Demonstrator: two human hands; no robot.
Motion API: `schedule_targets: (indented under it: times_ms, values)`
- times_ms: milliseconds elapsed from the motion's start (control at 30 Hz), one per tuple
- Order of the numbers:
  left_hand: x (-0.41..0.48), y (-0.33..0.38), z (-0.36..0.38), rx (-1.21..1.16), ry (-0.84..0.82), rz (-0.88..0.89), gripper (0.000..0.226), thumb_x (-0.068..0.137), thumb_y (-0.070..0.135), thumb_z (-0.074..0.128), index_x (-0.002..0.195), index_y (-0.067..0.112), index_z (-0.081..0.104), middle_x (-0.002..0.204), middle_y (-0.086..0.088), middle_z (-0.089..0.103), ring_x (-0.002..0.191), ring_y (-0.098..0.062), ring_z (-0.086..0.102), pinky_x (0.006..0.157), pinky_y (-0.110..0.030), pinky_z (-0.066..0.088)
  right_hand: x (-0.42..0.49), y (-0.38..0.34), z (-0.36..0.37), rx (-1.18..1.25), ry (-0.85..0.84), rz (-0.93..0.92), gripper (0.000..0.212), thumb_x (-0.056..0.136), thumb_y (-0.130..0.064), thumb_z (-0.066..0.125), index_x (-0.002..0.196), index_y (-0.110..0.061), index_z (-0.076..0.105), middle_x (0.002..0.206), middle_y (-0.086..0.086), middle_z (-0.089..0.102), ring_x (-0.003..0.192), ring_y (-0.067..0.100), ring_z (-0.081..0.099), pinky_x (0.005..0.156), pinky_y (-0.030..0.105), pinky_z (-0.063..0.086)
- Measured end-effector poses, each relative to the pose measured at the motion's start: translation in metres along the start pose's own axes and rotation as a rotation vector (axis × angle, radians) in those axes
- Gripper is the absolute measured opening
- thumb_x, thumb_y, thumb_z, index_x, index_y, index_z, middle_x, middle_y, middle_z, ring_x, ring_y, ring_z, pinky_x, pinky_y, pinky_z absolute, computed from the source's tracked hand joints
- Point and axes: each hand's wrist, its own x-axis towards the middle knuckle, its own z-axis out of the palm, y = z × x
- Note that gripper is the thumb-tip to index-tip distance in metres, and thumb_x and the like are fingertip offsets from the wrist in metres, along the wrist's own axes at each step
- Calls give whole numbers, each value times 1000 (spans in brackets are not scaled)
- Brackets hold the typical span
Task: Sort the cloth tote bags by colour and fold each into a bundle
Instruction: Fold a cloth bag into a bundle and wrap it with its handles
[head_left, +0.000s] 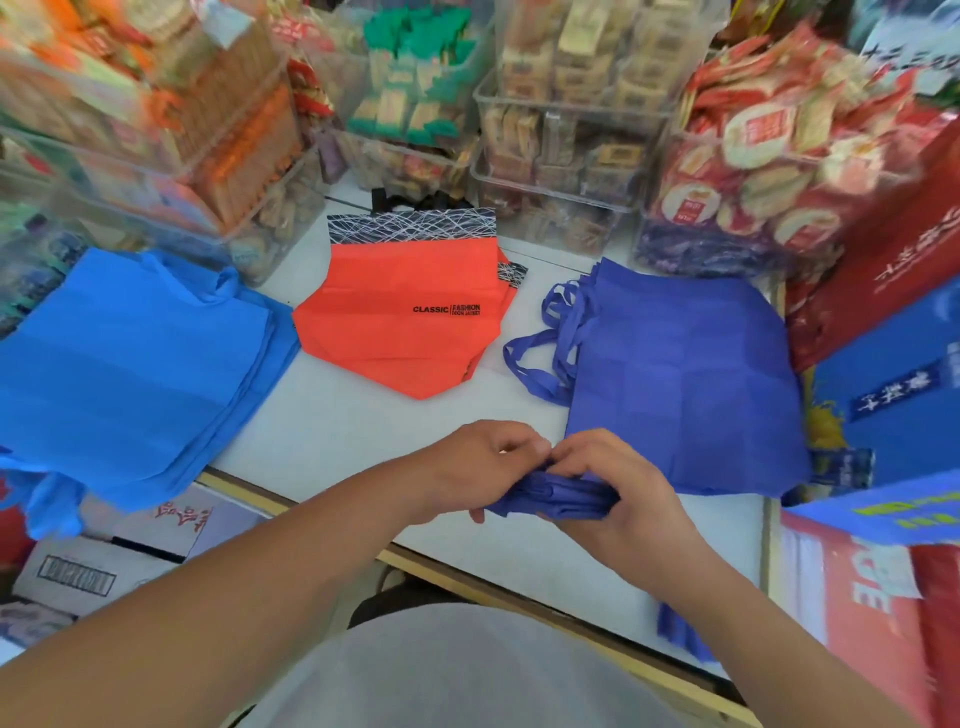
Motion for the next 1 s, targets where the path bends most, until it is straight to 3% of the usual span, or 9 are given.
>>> schedule_targets:
  times_ms: [67,167,233,300,433,567,700,867,1000]
  values:
    - [-11,6,1,2,-11,-13,37,105,50,40,104,26,68,112,11,55,88,-12,61,68,-24,50,-2,-6,0,26,32,22,40,73,-6,88,92,-31,64,124,-23,57,112,20,64,79,25,54]
    - [-21,4,4,12,16,36,33,104,49,43,104,31,70,118,13,49,98,-5,61,83,-22,47,-6,-7,3,42,45,67,31,78,-20,84,96,-36,64,111,-16,70,98,22,68,77,38,58]
    - [-25,0,7,-36,188,91,15,101,36,55,105,39,69,109,14,59,85,-1,62,76,-22,51,-6,-11,3,69,53,234,27,80,-20,81,88,-36,62,84,-12,69,75,15,64,65,29,54]
    - [-28,-7,8,-140,299,115,19,93,21,66,109,32,67,101,11,67,80,-2,64,72,-22,56,-7,-14,2,132,79,368,27,82,-15,81,81,-29,58,69,-7,61,61,11,53,54,21,44]
    - [-30,-21,17,-27,311,141,30,80,21,81,105,28,66,100,13,71,90,-1,65,70,-12,47,-2,-29,-3,215,90,426,27,81,-14,83,81,-19,57,71,-2,59,62,8,52,54,16,43]
    - [-28,-20,26,-169,426,126,25,74,21,85,88,26,64,83,6,71,75,-17,65,70,-30,57,3,-43,-6,232,125,435,29,81,-27,84,87,-18,58,80,3,61,68,9,54,58,19,44]
    - [-30,-13,27,-192,477,134,25,73,19,88,79,20,64,66,10,62,57,-7,52,56,-20,47,-1,-47,-7,292,172,435,21,86,-26,79,97,-22,61,88,-1,66,76,11,60,62,16,48]
    - [-31,-3,47,-130,571,146,17,81,16,76,78,21,60,67,3,61,57,-7,50,56,-25,48,0,-45,-4,222,201,400,20,87,-19,77,84,-18,58,77,-2,61,70,12,56,59,15,44]
    - [-30,7,51,-139,553,188,7,86,14,70,84,19,65,80,1,68,73,-13,61,67,-25,52,2,-41,-6,181,216,390,22,87,-19,76,82,-17,55,73,0,59,65,7,51,56,14,41]
